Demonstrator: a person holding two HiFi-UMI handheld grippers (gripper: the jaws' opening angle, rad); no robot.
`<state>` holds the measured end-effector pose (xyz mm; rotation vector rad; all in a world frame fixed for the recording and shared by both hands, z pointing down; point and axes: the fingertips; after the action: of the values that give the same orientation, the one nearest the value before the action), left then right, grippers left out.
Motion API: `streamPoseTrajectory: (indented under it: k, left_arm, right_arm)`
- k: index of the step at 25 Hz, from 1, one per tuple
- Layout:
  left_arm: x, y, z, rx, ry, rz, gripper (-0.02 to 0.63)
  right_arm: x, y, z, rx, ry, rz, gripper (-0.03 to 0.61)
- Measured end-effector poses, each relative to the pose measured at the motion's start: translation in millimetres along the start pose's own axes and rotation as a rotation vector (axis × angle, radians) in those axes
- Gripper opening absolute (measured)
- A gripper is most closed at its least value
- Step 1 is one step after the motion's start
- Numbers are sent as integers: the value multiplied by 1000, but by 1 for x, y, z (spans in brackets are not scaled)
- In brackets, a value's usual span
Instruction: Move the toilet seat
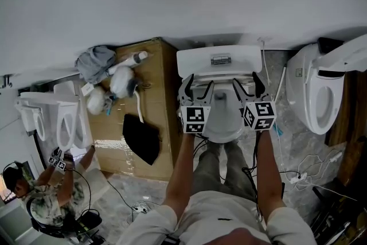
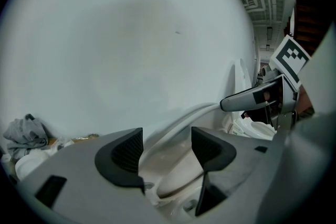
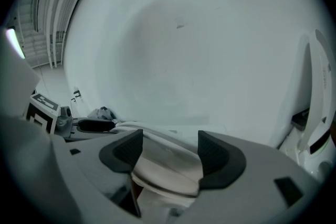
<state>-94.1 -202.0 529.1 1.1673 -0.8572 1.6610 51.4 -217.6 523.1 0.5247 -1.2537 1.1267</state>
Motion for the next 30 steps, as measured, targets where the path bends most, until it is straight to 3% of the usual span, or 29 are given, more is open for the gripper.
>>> streamPoseTrajectory:
  k: [15, 30]
  left_arm:
    - [-29, -3, -17, 23, -55, -30, 296]
    - [-81, -42, -104, 89, -143, -72, 232]
  right_arm:
    - [-23, 23, -15, -47, -19, -95, 347]
    - [-64, 88, -109, -89, -82, -149, 329]
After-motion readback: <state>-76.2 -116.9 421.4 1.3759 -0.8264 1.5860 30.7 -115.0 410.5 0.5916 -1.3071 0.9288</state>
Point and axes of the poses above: the fingertips, and each gripper's own axes: z forward along the fingers, y to its left, x out of its underside, and after that the axes turned 13 degrees about -y, right-handed
